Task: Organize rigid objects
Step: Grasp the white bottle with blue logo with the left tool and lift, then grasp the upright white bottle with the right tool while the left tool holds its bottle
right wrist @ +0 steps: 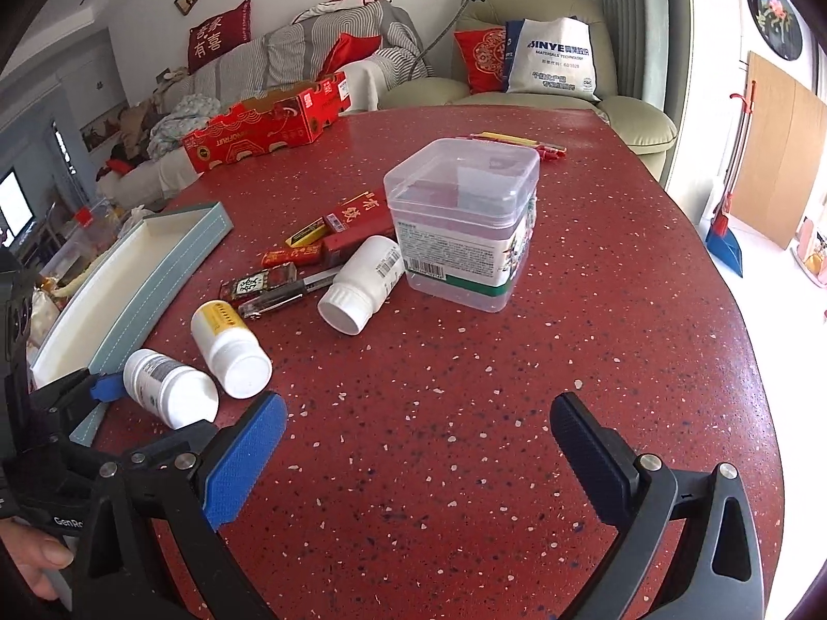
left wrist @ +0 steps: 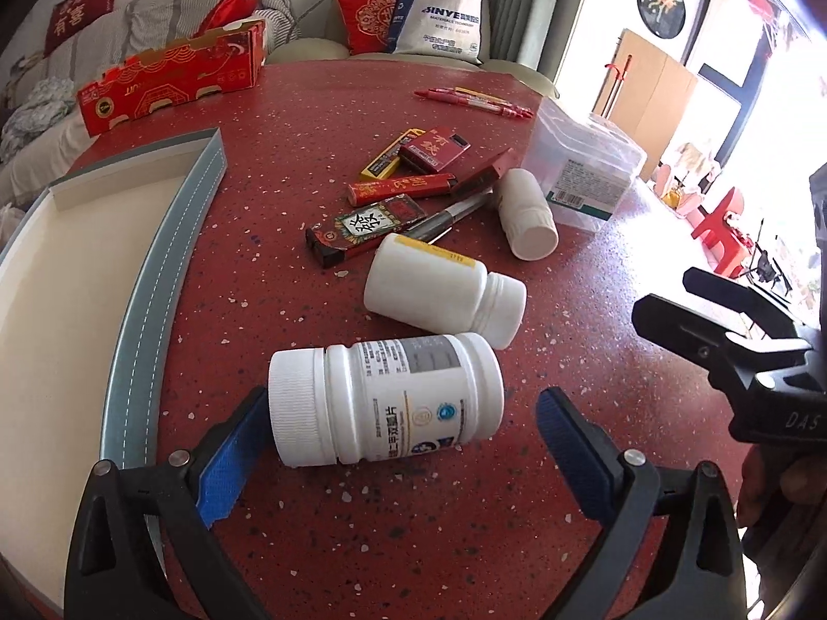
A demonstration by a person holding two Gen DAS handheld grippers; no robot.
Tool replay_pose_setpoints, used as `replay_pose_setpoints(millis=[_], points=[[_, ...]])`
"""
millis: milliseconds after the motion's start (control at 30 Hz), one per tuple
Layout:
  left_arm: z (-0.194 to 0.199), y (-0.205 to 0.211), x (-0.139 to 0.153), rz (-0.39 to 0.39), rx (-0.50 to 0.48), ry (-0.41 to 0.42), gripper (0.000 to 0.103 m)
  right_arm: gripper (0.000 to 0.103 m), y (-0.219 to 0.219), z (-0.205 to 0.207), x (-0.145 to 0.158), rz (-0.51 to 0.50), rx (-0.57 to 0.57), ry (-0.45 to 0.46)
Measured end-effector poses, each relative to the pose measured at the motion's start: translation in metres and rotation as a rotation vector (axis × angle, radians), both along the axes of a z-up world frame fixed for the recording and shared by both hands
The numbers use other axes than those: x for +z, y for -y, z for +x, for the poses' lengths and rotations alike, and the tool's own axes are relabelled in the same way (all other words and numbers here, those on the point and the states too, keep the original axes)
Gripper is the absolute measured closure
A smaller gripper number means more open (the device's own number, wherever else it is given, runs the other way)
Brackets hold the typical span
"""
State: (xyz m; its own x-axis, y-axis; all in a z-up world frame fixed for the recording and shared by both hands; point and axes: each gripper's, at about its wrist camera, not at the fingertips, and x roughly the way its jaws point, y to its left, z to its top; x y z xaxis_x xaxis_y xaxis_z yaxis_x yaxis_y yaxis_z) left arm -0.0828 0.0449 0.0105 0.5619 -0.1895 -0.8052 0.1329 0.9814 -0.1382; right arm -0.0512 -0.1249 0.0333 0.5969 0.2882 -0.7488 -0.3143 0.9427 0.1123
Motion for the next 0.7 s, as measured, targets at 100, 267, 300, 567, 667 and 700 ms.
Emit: replay_pose_setpoints(millis=[100, 267, 300, 567, 667, 700], points=[[0.001, 0.000, 0.000, 0.032, -0.014, 0.016, 0.011, 0.000, -0.009, -0.001, 0.003, -0.002, 0.026, 0.018], [0.009, -0.015, 0.003, -0.017, 0.021, 0.021, 0.026, 0.000, -0.033, 0.003, 0.005, -0.004, 0.077, 0.033], [0.011, -0.016, 0.003, -0.017, 0.029, 0.019, 0.026, 0.000, -0.037, 0.004, 0.005, -0.007, 0.083, 0.033], [0.013, -0.018, 0.002, -0.005, 0.021, 0.031, 0.026, 0.021, -0.073, 0.012, 0.004, 0.022, 0.265, 0.030], [0.013, -0.021, 0.001, -0.001, 0.038, 0.033, 0.023, 0.022, -0.075, 0.019, -0.003, 0.021, 0.253, 0.001], [0.013, -0.020, 0.001, 0.003, 0.038, 0.032, 0.023, 0.022, -0.072, 0.020, -0.006, 0.035, 0.233, -0.009]])
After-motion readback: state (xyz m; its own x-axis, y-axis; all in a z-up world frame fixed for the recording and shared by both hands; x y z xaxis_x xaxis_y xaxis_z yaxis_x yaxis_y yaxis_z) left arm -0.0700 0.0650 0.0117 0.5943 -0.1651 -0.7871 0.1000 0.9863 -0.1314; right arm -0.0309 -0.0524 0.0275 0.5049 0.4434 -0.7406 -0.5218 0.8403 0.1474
